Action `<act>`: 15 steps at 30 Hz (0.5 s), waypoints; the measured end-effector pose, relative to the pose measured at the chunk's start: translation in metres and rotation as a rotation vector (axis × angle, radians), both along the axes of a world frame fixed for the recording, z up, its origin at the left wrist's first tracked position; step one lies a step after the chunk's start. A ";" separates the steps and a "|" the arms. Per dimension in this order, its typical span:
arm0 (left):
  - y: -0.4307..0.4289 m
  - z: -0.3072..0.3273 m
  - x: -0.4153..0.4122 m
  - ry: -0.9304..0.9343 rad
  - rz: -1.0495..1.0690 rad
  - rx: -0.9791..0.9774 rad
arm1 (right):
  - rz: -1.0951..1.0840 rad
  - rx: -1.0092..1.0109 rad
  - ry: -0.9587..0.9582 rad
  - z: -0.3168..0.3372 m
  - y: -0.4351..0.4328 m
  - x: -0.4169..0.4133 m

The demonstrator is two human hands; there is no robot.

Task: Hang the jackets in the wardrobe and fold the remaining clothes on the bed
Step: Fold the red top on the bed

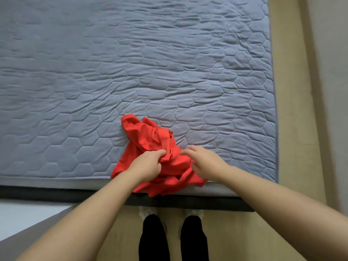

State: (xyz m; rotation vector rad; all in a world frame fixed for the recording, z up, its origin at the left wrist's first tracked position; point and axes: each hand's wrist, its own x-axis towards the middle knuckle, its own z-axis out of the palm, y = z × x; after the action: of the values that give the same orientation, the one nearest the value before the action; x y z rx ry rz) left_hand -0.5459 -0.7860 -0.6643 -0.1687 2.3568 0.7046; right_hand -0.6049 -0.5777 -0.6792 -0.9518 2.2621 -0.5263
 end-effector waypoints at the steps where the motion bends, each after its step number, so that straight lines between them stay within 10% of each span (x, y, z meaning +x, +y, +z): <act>1: -0.008 0.012 -0.001 0.058 -0.106 -0.024 | -0.010 0.022 0.020 0.002 -0.006 -0.006; 15: -0.080 0.186 -0.011 0.615 -0.962 -0.032 | 0.384 0.169 0.338 0.075 -0.108 -0.022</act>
State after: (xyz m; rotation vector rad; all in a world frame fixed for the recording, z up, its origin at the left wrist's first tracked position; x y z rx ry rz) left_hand -0.5564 -0.8657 -0.4787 1.2427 2.5699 0.2335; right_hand -0.6265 -0.6859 -0.6043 -1.4276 2.2792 -0.0044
